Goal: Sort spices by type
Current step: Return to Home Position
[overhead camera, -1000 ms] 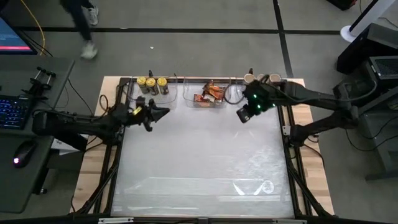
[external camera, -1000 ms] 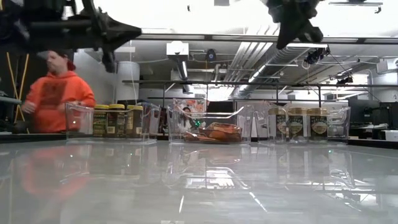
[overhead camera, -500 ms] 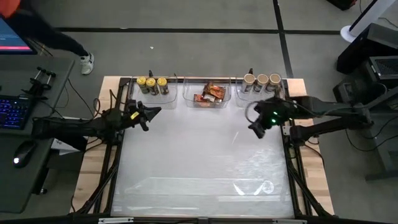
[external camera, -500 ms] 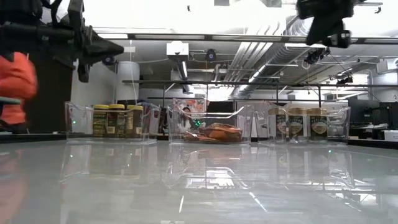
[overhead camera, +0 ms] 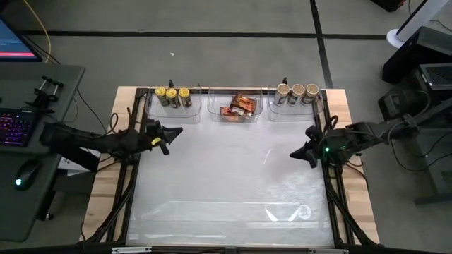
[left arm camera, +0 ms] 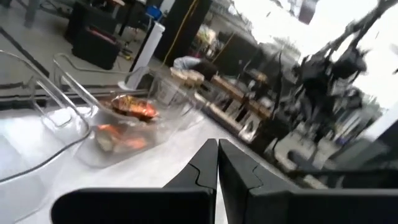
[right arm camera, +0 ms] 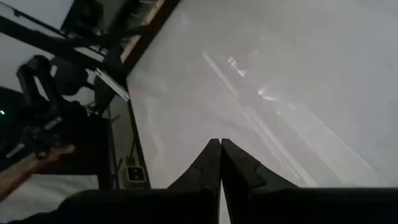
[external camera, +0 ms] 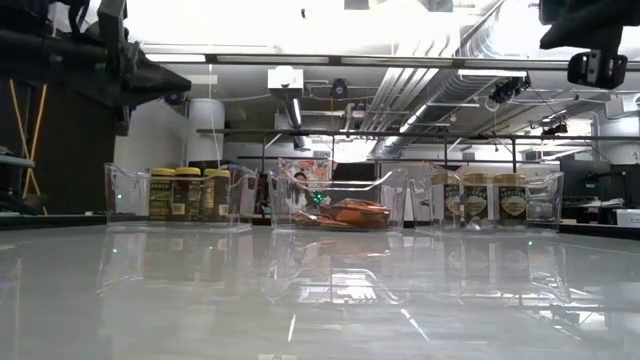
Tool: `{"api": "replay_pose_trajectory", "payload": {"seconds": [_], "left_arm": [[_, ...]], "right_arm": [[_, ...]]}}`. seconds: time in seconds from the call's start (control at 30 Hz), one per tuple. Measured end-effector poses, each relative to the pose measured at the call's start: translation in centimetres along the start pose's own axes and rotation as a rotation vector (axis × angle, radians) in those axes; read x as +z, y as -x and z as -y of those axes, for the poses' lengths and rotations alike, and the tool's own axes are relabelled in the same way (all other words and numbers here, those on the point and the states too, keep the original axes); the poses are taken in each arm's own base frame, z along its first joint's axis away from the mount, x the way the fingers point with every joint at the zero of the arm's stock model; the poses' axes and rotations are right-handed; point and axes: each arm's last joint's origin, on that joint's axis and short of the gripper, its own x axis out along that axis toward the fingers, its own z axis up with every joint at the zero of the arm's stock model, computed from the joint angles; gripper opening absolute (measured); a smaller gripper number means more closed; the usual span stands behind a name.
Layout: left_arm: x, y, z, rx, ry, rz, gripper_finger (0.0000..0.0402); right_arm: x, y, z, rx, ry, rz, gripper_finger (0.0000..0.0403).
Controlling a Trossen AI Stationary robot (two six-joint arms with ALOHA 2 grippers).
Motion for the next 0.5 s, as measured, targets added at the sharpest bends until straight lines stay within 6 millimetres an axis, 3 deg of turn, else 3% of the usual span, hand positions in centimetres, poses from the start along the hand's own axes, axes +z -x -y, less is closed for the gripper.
{"api": "replay_pose_trajectory", "payload": {"seconds": [0.2, 0.5], "left_arm": [[0.3, 0.0, 0.0, -0.031, -0.110, 0.007, 0.0000], [1.1, -0.5, -1.0, -0.060, -0.138, 0.006, 0.0000]], "right_arm": [[-0.2, -0.1, -0.1, 0.009, 0.019, -0.013, 0.0000], [-0.2, -0.1, -0.2, 0.021, -0.020, -0.017, 0.0000]]}}
